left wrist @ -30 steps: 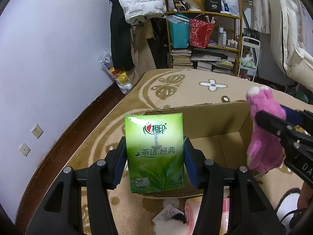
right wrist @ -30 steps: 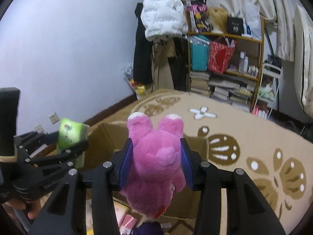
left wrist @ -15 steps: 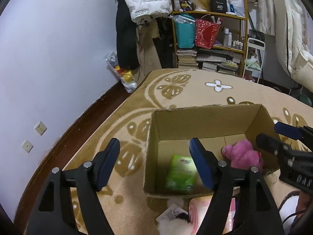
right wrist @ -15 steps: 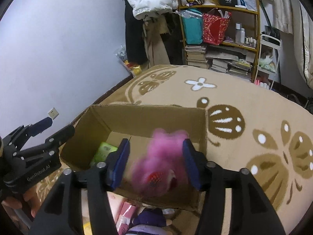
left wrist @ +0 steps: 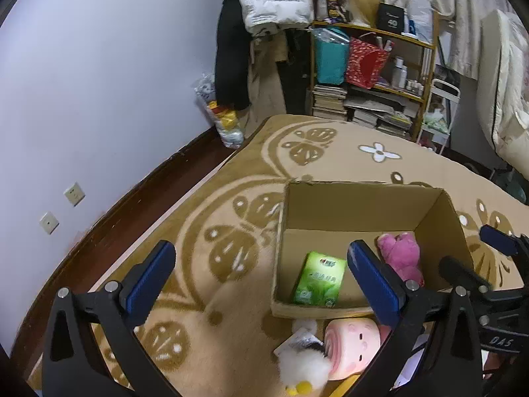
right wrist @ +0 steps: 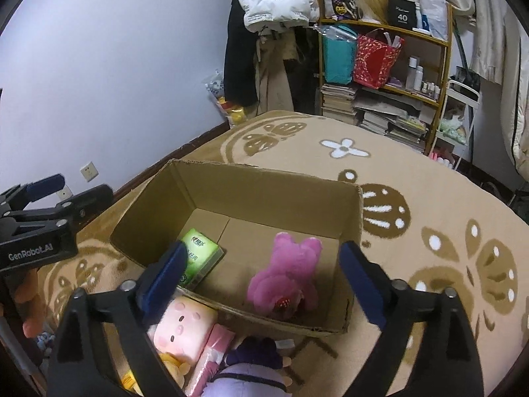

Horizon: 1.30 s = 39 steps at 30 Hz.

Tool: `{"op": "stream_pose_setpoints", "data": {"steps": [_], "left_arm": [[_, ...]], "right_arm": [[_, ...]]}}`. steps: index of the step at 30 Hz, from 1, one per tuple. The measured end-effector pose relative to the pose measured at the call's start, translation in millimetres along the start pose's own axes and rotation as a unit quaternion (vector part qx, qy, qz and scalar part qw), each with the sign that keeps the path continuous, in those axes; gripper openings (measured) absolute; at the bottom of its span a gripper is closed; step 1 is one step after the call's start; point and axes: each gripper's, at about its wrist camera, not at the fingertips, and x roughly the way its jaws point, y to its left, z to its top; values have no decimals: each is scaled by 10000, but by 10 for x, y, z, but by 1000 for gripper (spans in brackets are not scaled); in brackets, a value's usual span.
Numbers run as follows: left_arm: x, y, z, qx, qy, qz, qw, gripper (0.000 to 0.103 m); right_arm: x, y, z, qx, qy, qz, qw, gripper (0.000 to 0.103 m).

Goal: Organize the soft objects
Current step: 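Open both tools and withdraw them from the box toward the remaining plushes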

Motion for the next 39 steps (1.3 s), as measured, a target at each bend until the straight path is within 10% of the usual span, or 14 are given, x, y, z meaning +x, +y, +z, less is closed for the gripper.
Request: {"op": "stream_pose_setpoints", "data": {"steps": [39], "left_arm": [[-383,-219,-678,514,889,-523,9933,103]], "right_arm": [[-381,-120,-452,1012,612,233,9927,103]]}}
